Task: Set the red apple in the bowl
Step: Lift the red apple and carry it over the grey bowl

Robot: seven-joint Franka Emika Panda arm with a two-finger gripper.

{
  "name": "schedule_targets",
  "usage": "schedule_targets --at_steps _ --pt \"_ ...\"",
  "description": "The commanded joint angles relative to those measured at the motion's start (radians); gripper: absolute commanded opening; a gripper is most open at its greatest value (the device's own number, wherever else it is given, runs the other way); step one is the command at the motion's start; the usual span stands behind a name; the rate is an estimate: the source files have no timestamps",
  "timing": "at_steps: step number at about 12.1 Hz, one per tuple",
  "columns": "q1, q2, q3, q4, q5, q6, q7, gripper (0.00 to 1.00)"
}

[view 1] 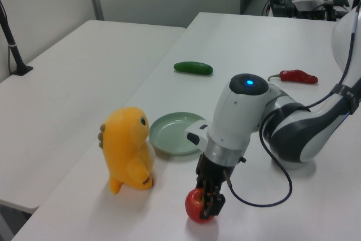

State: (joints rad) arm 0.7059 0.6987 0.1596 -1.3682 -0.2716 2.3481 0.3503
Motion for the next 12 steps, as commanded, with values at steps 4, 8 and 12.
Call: schedule_targets --at_steps 4,8,12 --pt "-0.103 -0.348 0.012 -0.315 -0.003 -0.033 0.019 0.03" --pt "-0.158 -0.591 0.003 -0.593 0.082 -0.202 -0.13 0.04" --pt "-0.204 -0.772 -0.057 -0.69 0.218 -0.463 -0.452 0.04"
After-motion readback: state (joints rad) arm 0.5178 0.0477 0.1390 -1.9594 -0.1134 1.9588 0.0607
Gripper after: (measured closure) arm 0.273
